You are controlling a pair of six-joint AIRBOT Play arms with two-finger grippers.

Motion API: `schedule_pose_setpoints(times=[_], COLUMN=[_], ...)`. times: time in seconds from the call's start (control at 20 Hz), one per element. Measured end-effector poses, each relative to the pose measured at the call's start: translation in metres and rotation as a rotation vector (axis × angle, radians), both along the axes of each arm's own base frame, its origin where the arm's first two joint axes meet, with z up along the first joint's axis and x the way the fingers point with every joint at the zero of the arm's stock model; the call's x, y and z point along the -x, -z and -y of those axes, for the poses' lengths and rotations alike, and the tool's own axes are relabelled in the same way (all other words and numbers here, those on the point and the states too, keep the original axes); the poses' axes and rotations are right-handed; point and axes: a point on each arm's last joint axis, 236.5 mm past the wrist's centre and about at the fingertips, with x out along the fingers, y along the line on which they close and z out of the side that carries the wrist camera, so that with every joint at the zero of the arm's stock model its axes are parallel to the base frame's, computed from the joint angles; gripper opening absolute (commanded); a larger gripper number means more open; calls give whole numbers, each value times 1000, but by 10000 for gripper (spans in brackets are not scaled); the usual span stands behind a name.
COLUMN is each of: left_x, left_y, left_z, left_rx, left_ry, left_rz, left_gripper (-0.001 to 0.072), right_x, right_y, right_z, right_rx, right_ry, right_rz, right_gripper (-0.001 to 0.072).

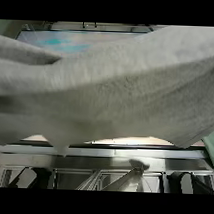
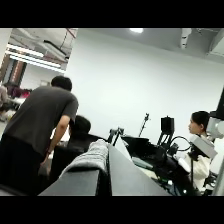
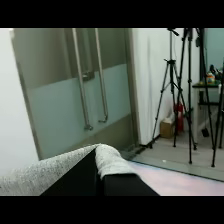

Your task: Fold the shirts.

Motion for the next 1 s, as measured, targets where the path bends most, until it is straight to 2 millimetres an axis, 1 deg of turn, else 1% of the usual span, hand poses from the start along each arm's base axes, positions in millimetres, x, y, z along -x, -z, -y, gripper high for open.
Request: schedule_pose_setpoints(times=[0.05,0.15,0.25,0.35,0.5,0.6,0.65,0.75,0.8,0.85,0.9,1.0], left_x=[-13,-47,-81,-115,-174,-213,-231,-262,-275,-290,-302,-326], left_y=[9,42,87,139,232,301,335,395,419,437,447,457], left_z=[-2,-6,-11,-10,0,11,16,26,30,35,38,39], left_rx=[-37,-130,-207,-259,-324,-358,-375,-400,-414,-424,-435,-458], left_ry=[-17,-52,-57,-15,54,89,109,159,182,200,206,192], left_rz=[-55,-211,-377,-531,-741,-867,-919,-1000,-1028,-1045,-1046,-1031], left_gripper=[21,21,21,21,21,21,19,18,18,19,19,20], right_x=[-9,-33,-59,-88,-127,-151,-163,-188,-200,-212,-226,-251], right_y=[11,43,91,153,254,321,347,399,416,428,437,445], right_z=[7,23,37,48,52,50,48,45,44,43,43,46], right_rx=[0,-32,-84,-154,-219,-224,-231,-260,-279,-296,-312,-344], right_ry=[22,39,42,42,62,94,105,120,118,114,112,107], right_rz=[-47,-162,-294,-443,-646,-768,-811,-883,-899,-908,-911,-903], right_gripper=[13,14,14,14,14,14,14,13,13,13,13,14])
